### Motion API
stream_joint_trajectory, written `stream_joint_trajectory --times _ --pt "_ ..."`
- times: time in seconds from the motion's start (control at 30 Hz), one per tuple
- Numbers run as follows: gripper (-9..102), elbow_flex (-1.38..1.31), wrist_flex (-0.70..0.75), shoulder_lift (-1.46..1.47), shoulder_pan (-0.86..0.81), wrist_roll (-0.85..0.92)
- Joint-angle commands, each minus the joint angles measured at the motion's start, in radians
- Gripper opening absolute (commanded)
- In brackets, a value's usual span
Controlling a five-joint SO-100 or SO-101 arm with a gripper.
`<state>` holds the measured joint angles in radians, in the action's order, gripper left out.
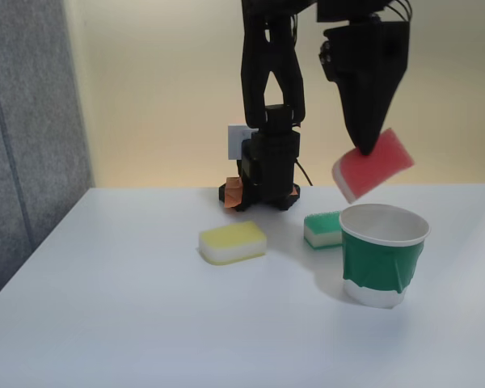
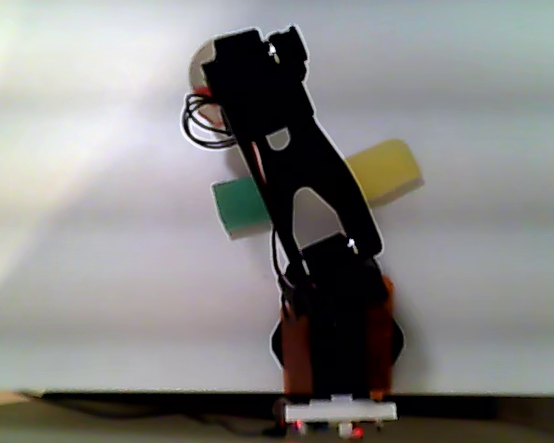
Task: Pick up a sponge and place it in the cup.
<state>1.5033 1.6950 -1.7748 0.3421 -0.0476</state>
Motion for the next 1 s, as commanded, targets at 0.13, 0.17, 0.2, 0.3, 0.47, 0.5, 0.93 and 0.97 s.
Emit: stream_joint_trajectory --times 0.13,0.17,0.2,0.3,0.47,0.5,0.93,0.97 --pt "0 -0.084 0.009 0.032 0.029 0.005" --pt "0 -0.098 0.009 0.046 0.026 0.014" --pt "1 -0.114 0.008 0.063 0.021 0.025" --pt "3 -0.150 -0.006 0.104 0.018 0.031" --pt "10 -0.196 -0.009 0.150 0.000 0.067" --pt "11 -0.201 -0.011 0.153 -0.002 0.064" --pt "18 -0.193 0.012 0.054 -0.083 0.149" --pt "17 -0.153 -0.005 0.014 -0.112 0.189"
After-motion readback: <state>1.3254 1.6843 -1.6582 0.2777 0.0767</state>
